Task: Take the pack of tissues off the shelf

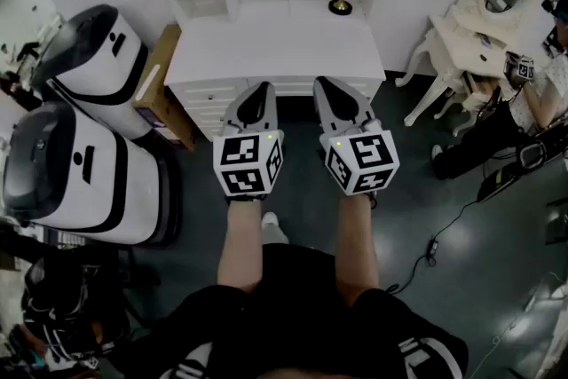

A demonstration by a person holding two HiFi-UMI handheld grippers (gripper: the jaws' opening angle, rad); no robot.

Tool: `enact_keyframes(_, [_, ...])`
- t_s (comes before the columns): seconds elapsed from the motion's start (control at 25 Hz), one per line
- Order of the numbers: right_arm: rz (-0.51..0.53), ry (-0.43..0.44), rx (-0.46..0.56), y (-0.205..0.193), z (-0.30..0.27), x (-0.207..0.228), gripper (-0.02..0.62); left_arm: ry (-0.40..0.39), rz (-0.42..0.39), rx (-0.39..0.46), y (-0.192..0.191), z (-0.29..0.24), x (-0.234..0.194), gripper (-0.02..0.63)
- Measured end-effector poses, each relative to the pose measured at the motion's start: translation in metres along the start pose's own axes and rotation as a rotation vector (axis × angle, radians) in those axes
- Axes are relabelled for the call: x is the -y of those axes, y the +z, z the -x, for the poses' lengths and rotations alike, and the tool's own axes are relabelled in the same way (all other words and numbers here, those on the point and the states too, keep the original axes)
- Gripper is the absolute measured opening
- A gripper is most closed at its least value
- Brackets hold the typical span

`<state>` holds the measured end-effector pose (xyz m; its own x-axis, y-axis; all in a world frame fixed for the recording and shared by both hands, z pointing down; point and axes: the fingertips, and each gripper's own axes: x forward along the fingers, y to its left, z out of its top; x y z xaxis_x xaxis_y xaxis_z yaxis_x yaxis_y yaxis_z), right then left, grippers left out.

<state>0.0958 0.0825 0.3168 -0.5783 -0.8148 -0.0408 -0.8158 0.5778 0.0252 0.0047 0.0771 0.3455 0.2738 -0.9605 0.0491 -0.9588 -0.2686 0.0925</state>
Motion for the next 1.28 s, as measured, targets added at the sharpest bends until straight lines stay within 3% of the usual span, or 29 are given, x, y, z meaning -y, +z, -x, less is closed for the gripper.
enact_keyframes(0.44, [-0.071, -0.055, -0.017, -0.025, -0.037, 0.014, 0.019, 0.022, 0.018, -0.021, -0.013, -0.017, -0.037, 0.011])
enact_keyframes(0.96, [-0.079, -0.065, -0.083, -0.050, -0.111, 0.007, 0.018, 0.024, 0.084, -0.020, -0.023, -0.059, -0.107, 0.011])
enact_keyframes(1.28, [-0.062, -0.100, -0.105, -0.060, -0.148, -0.001, 0.018, 0.005, 0.103, -0.068, -0.036, -0.084, -0.152, 0.011])
